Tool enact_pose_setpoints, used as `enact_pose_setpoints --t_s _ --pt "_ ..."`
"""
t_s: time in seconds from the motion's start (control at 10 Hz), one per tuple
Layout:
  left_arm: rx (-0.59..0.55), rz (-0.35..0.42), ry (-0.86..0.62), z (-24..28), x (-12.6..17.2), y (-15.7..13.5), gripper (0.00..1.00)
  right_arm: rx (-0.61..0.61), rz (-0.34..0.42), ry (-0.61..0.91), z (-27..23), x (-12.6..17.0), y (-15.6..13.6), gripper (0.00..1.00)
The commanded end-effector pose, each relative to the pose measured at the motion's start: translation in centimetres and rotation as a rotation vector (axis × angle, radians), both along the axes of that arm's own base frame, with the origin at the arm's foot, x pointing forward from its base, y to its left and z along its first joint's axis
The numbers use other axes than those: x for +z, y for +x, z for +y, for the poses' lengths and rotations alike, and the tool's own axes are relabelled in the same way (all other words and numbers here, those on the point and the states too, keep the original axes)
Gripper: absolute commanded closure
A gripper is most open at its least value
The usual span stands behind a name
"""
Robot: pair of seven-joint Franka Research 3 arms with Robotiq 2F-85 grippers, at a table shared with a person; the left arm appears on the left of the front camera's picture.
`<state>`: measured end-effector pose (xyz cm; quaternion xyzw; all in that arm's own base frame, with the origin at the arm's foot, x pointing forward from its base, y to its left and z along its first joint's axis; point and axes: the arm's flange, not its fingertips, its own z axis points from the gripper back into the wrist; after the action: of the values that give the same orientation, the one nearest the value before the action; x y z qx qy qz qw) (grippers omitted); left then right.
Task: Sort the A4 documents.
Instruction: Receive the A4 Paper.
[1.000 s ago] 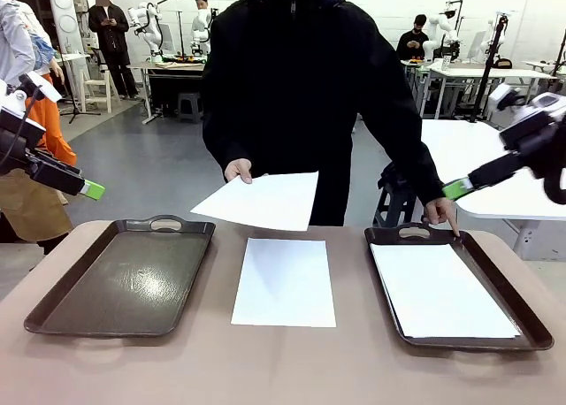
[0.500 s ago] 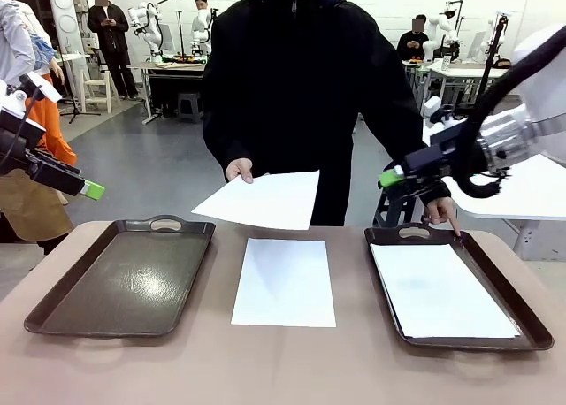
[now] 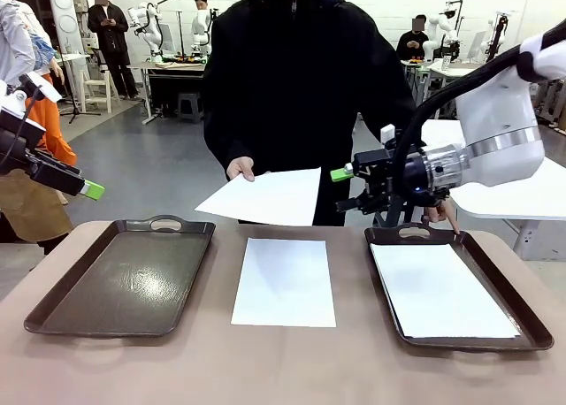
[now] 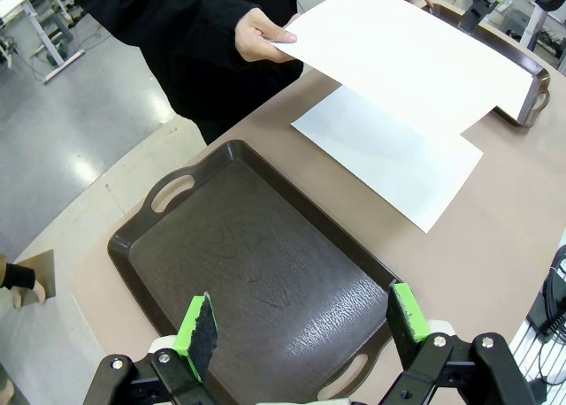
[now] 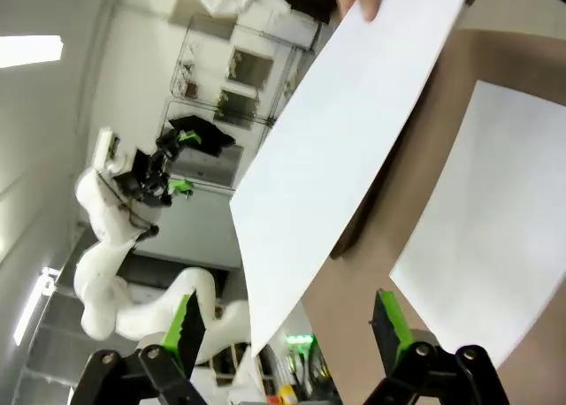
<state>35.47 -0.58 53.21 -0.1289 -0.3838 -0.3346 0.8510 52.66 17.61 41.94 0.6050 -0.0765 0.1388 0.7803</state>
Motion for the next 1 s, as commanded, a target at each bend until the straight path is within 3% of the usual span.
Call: enact_pose_setpoints --t_s 0.0,0.4,0.9 --pt "-0.002 0.0 -0.005 0.1 -0.1 0.1 0.0 -0.097 0.054 0.001 1.4 -0.3 1.3 0.0" --pt "-0.002 0.0 -0.005 0.1 -0.1 0.1 0.0 -0.171 0.138 0.024 4.7 -2.3 2.8 0.0" --pt "-0.002 0.0 -0.005 0.1 -0.1 0.1 0.0 -0.224 0.161 0.08 6.5 -3.1 3.4 0.0"
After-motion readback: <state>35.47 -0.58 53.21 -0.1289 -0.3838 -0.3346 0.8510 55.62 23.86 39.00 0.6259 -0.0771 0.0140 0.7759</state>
